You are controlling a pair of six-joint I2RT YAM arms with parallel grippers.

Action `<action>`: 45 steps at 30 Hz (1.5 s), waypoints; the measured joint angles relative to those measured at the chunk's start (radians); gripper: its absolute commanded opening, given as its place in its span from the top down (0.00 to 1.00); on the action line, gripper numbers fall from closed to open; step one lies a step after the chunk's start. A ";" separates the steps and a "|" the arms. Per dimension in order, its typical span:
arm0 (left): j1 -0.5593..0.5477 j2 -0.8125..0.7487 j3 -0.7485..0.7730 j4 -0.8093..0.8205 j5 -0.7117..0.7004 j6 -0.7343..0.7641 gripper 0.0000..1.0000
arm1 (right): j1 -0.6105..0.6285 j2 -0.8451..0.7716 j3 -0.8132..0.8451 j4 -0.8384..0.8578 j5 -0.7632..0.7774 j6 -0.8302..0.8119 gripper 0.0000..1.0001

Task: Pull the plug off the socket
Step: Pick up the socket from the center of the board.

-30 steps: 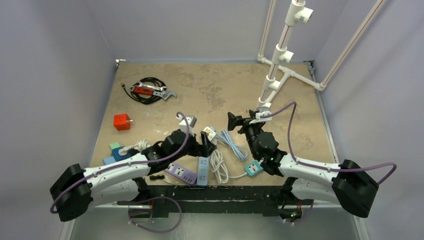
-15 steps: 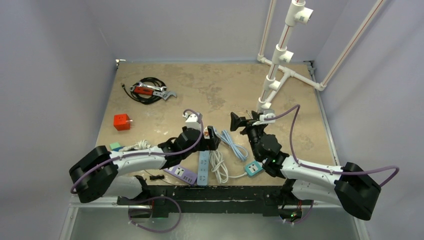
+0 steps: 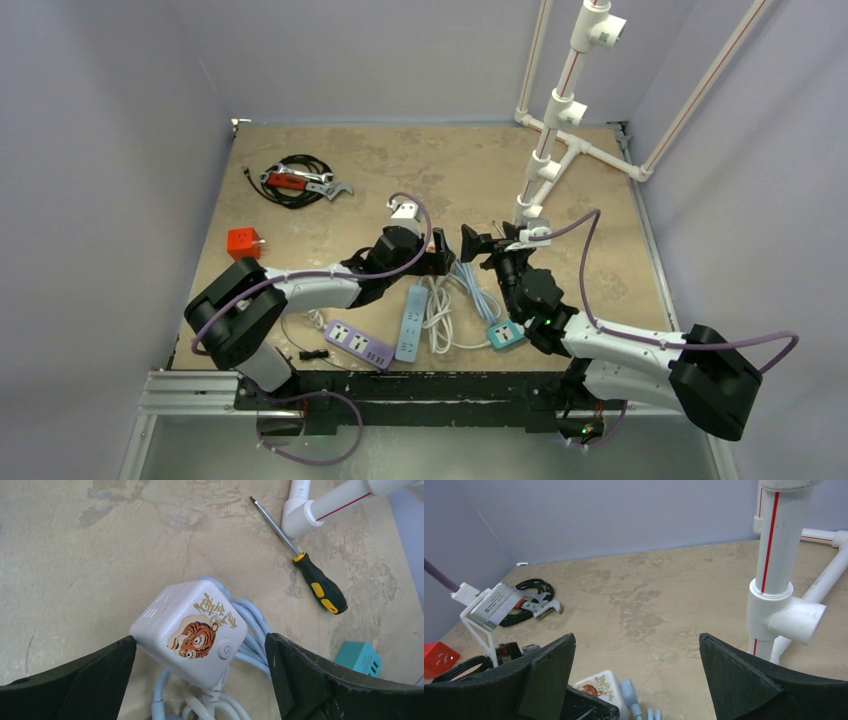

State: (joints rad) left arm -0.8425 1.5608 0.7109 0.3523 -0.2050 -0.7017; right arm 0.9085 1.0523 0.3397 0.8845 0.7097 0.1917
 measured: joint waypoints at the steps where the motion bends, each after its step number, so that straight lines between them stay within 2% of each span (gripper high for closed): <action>1: 0.002 0.013 0.014 0.005 0.008 0.011 0.02 | 0.000 -0.001 -0.001 0.000 0.002 0.003 0.01; 8: -0.008 0.000 0.058 -0.056 -0.028 0.071 0.03 | 0.000 -0.068 -0.009 -0.006 0.037 0.037 0.01; 17: -0.160 -0.021 0.055 -0.175 -0.135 0.038 0.04 | 0.000 -0.117 -0.042 0.005 0.081 0.051 0.02; 23: -0.160 0.050 0.068 -0.204 -0.187 0.035 0.26 | 0.000 -0.113 -0.042 0.005 0.086 0.051 0.03; 29: -0.161 0.138 0.122 -0.258 -0.209 0.052 0.41 | 0.000 -0.111 -0.042 0.004 0.086 0.052 0.03; 38: -0.163 0.150 0.140 -0.267 -0.232 0.067 1.00 | 0.000 -0.126 -0.055 0.008 0.093 0.054 0.03; 45: -0.166 0.065 0.085 -0.265 -0.218 0.094 1.00 | 0.000 -0.140 -0.055 0.002 0.063 0.060 0.01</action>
State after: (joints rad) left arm -1.0084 1.6260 0.7963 0.0872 -0.4232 -0.6079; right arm 0.9085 0.9119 0.2852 0.8864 0.7727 0.2512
